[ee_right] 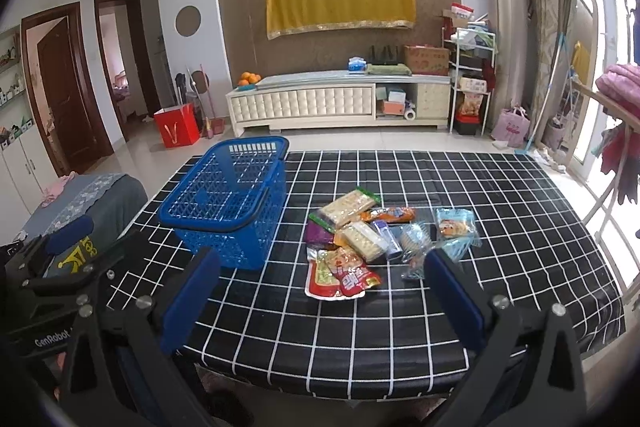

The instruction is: Organize snacks

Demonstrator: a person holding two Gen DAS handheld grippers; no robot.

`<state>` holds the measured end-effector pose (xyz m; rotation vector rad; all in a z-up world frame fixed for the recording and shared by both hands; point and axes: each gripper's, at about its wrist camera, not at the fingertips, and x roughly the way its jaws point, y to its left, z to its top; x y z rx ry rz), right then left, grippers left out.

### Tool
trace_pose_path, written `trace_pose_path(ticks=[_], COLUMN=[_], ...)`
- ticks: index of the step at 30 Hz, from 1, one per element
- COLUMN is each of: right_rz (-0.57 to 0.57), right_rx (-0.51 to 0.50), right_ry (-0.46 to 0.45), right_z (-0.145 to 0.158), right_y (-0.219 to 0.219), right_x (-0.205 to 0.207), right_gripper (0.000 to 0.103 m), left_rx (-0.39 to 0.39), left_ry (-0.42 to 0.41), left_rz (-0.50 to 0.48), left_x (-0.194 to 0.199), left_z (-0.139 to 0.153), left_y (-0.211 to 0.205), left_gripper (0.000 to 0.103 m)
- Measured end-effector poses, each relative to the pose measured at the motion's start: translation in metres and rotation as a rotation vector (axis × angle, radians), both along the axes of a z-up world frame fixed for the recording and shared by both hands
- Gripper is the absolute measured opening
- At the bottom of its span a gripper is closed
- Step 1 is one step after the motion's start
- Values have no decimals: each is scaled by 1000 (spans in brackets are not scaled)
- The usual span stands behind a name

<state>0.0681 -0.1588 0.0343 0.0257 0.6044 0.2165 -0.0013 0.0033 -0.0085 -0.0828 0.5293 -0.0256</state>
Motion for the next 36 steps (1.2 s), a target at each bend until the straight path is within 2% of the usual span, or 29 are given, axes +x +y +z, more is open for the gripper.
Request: trace_pose_path(ticks=[26, 36], right_rz=[21, -2], right_rx=[16, 19], right_ry=[23, 8], right_z=[3, 13], right_y=[-3, -10], right_x=[1, 9], right_gripper=[103, 103], left_rx=[-3, -4], left_ry=[7, -1], left_rz=[-5, -13], left_x=[1, 12], left_z=[5, 16], left_y=[2, -6], left_gripper=[103, 103])
